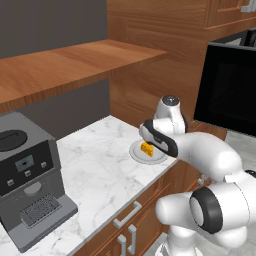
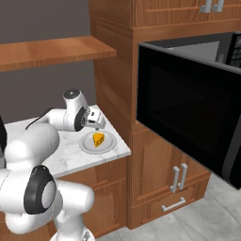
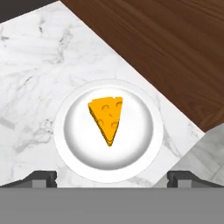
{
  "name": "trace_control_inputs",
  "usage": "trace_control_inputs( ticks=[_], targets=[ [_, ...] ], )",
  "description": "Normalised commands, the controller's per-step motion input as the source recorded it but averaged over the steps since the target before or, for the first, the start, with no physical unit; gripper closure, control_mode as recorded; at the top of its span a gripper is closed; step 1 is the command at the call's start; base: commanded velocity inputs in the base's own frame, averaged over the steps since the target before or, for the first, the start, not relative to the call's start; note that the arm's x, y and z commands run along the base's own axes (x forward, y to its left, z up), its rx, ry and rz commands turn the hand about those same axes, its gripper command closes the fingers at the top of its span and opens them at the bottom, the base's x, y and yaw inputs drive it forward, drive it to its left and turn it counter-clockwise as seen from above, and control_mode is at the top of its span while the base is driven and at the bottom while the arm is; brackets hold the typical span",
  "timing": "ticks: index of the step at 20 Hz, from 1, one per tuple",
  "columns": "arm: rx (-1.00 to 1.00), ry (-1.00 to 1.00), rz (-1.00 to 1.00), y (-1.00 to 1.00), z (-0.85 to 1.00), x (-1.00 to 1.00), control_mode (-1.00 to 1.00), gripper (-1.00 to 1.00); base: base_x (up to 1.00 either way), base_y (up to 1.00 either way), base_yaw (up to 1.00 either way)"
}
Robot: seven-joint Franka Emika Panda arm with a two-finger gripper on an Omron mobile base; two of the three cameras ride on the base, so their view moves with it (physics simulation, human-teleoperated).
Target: Pick the cheese from the counter and place it in the microwave. Then turn on the microwave.
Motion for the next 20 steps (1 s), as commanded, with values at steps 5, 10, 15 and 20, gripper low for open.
trace_control_inputs(
  ticks=[5,10,15,20],
  targets=[
    [0.0,0.03,-0.01,0.0,-0.12,0.08,-1.0,-1.0,0.0,0.0,0.0],
    [0.0,0.0,0.0,0.0,-0.17,0.06,-1.0,-1.0,0.0,0.0,0.0],
    [0.0,0.0,0.0,0.0,-0.16,0.06,-1.0,-1.0,0.0,0.0,0.0],
    [0.0,-0.01,0.0,0.0,-0.15,0.01,-1.0,-1.0,0.0,0.0,0.0]
  ],
)
